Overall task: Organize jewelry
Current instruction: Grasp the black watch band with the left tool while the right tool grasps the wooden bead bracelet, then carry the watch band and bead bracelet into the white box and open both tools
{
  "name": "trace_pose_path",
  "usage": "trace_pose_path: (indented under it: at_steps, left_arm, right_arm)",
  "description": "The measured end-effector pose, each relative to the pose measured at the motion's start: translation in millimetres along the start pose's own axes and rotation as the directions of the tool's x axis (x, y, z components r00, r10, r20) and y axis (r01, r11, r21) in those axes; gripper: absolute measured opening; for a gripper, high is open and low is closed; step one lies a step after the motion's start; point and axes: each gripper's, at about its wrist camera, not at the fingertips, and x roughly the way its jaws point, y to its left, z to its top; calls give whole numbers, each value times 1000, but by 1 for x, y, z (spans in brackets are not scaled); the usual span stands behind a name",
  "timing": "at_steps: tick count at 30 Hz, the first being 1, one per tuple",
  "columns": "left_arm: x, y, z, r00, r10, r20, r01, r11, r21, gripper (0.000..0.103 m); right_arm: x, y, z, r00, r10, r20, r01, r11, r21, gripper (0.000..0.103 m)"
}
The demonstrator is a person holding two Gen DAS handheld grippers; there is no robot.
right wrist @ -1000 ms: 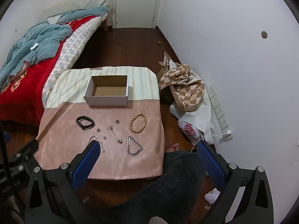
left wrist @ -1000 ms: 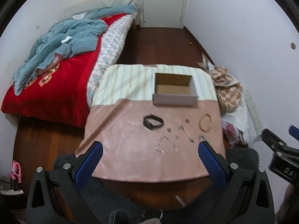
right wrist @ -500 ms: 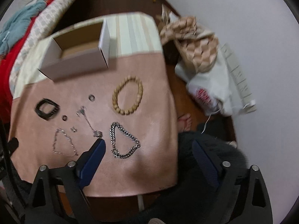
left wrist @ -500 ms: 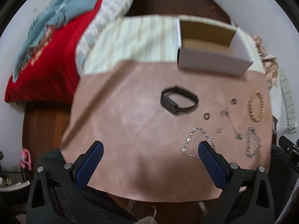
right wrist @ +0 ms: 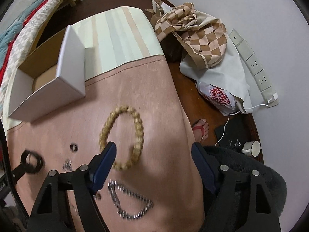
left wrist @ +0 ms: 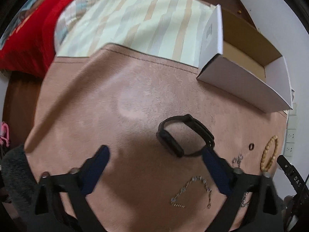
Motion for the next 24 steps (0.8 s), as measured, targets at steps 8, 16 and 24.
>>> trace_pose_path:
  at_steps: [8,16,24]
  left_arm:
    - [23,-6,16,1000,16,-12,-16,1000,24,60]
    - [15,-13,16,999,18,51,-23,994,103,14]
    - [-24,-17,7,993,-26,118,7,987,160,11]
  right_arm:
    - [23,4,6,999,2,-33,-2,1000,-13,58]
    - [17,18,1,999,47,-20,-49,997,-62,9]
    - [-25,27,-2,983,179,44,-174,981,-88,9]
